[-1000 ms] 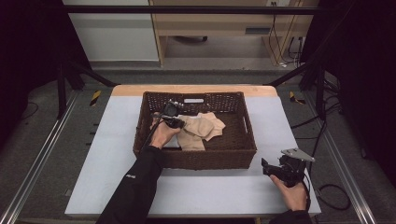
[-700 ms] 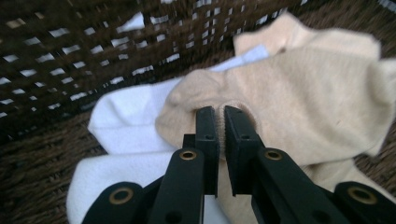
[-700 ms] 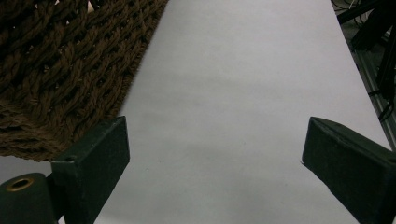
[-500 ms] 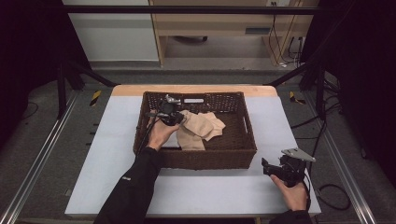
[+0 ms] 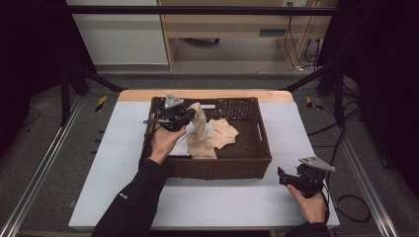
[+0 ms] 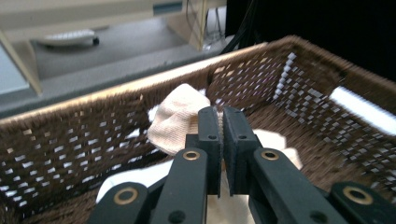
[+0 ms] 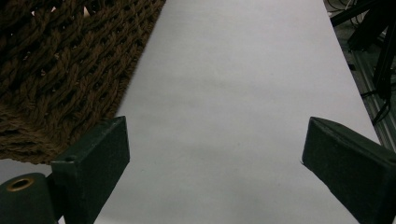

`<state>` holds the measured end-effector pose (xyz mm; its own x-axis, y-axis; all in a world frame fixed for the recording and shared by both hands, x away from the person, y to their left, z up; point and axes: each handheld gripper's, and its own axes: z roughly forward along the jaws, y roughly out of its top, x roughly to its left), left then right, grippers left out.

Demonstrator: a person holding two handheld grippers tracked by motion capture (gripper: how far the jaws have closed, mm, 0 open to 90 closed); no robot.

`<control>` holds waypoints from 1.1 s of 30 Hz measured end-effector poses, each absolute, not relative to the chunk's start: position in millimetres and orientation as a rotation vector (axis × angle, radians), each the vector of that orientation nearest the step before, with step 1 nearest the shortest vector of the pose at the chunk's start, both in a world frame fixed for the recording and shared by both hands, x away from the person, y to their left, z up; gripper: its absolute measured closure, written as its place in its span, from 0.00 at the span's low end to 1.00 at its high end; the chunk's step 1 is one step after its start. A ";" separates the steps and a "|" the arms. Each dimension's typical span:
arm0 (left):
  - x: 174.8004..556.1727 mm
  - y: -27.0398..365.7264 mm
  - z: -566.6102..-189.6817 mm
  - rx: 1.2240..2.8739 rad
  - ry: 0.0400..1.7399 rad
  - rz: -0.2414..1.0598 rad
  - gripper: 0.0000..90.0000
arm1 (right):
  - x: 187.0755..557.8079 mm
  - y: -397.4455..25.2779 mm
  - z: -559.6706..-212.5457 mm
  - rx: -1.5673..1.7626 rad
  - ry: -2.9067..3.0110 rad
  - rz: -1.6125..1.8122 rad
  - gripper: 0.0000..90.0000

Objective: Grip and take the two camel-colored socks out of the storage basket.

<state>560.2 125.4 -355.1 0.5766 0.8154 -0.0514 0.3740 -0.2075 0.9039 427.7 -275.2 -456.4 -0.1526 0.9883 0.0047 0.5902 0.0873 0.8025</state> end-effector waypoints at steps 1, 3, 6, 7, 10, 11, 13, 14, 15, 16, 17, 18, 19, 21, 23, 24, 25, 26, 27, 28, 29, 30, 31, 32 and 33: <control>557.3 126.1 -352.2 1.793 0.966 0.553 0.96 | 427.7 -275.5 -456.3 1.553 1.805 0.915 0.08; 551.2 128.3 -346.0 1.763 0.950 0.557 0.96 | 427.3 -275.6 -456.1 1.562 1.801 0.919 0.08; 544.2 131.2 -339.1 1.738 0.931 0.557 0.96 | 427.3 -276.5 -456.2 1.560 1.801 0.915 0.08; 540.9 132.5 -336.1 1.722 0.922 0.550 0.96 | 427.3 -276.6 -456.3 1.560 1.802 0.915 0.08; 532.5 134.6 -329.2 1.696 0.897 0.552 0.96 | 427.0 -276.4 -456.0 1.558 1.802 0.918 0.08; 527.6 135.4 -325.7 1.685 0.881 0.553 0.96 | 426.9 -276.7 -455.9 1.556 1.800 0.916 0.08; 520.5 136.3 -320.8 1.668 0.860 0.554 0.96 | 426.9 -277.2 -455.9 1.556 1.799 0.915 0.08; 517.4 136.6 -318.8 1.662 0.853 0.555 0.96 | 426.9 -277.3 -455.9 1.558 1.797 0.916 0.08; 514.4 137.2 -316.9 1.656 0.847 0.557 0.96 | 426.9 -277.5 -456.0 1.558 1.798 0.916 0.08; 511.6 138.0 -315.1 1.650 0.840 0.557 0.96 | 426.7 -277.5 -455.9 1.563 1.796 0.917 0.08; 508.8 138.8 -313.4 1.647 0.833 0.559 0.96 | 426.6 -277.8 -455.8 1.560 1.795 0.917 0.08; 505.9 139.7 -311.7 1.643 0.829 0.561 0.96 | 426.6 -277.9 -455.8 1.561 1.793 0.917 0.08; 503.0 141.0 -309.9 1.638 0.823 0.560 0.96 | 426.5 -278.1 -455.8 1.563 1.791 0.918 0.08; 497.0 143.7 -306.1 1.624 0.812 0.559 0.96 | 426.4 -278.3 -456.0 1.567 1.792 0.918 0.08; 490.4 146.3 -302.1 1.613 0.793 0.561 0.96 | 426.2 -278.6 -455.9 1.564 1.793 0.916 0.08; 486.9 147.6 -300.0 1.608 0.782 0.562 0.96 | 426.3 -278.6 -456.0 1.564 1.793 0.916 0.08; 483.3 148.9 -297.8 1.606 0.772 0.563 0.96 | 426.2 -278.4 -456.0 1.565 1.794 0.916 0.08; 479.7 150.2 -295.6 1.603 0.764 0.564 0.96 | 426.3 -278.2 -456.0 1.566 1.794 0.915 0.08; 476.3 151.6 -293.5 1.599 0.757 0.565 0.96 | 426.3 -278.2 -456.0 1.565 1.794 0.915 0.08; 473.0 153.2 -291.4 1.590 0.753 0.561 0.96 | 426.3 -278.1 -456.0 1.564 1.794 0.914 0.08; 469.9 155.0 -289.3 1.586 0.746 0.562 0.96 | 426.1 -278.2 -455.8 1.563 1.793 0.914 0.08; 466.8 156.7 -287.4 1.582 0.741 0.565 0.96 | 426.1 -278.3 -455.7 1.563 1.792 0.914 0.08; 464.0 158.6 -285.8 1.579 0.735 0.569 0.96 | 425.9 -278.3 -455.5 1.565 1.791 0.915 0.08; 461.4 160.4 -284.7 1.575 0.731 0.567 0.96 | 425.7 -278.7 -455.2 1.564 1.791 0.916 0.08; 459.2 162.0 -283.9 1.568 0.727 0.561 0.96 | 425.4 -278.9 -455.1 1.562 1.789 0.918 0.08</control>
<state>459.2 162.0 -283.9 0.6822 0.7290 -0.0569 0.1304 -0.0446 0.9905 425.4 -278.9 -455.1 -0.1401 0.9901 0.0104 0.5861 0.0745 0.8068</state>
